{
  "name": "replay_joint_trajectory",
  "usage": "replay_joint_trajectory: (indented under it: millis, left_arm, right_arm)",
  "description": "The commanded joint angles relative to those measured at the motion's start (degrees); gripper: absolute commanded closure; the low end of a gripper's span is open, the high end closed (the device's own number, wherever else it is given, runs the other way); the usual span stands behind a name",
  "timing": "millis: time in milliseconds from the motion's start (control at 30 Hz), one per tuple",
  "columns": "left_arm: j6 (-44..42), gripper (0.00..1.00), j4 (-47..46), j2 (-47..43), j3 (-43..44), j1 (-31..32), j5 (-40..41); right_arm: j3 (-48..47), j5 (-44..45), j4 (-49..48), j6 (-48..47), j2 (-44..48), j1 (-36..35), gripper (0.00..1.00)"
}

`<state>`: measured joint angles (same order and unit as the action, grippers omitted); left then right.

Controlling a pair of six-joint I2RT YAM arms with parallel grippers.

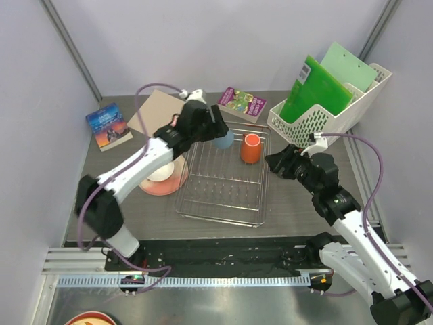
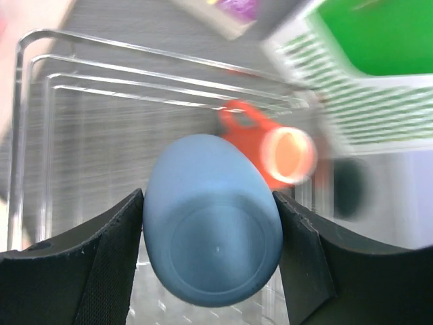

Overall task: Unload the mixed dishes from the dish rack
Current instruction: Pick up the cup from the dish rack, then place the cup at the center of the board.

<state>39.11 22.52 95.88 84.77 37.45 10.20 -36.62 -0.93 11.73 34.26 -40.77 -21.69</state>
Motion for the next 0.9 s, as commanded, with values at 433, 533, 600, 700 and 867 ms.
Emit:
replay_joint_trajectory:
  millis: [433,533,600,700,867]
  left_arm:
    - [47.19,1.0,-81.04,-13.53,-35.19,-8.62,-47.46]
    - [49.21,1.0,-84.31,-12.99,-36.34,-8.54,-47.81]
    - [49.57,1.0,-84.84,-12.82,-36.69,-8.54,-48.08]
    - [50.18,1.0,-85.8,-12.56,-36.7,-8.19,-48.6]
    - [50.71,1.0,-86.86,-12.29,-37.13,-7.83,-49.57]
  right_arm:
    - [5.16,-18.58,-33.42,16.35,-2.81,-0.28,0.35]
    - [4.81,-19.11,-36.42,17.33,-4.05,-0.28,0.34]
    - [4.28,-19.2,-37.47,17.68,-5.71,-0.37,0.34]
    - [3.66,-19.46,-39.58,18.12,-8.09,-0.37,0.34]
    - [2.08,-19.81,-42.92,19.17,-11.6,-0.37,0.34]
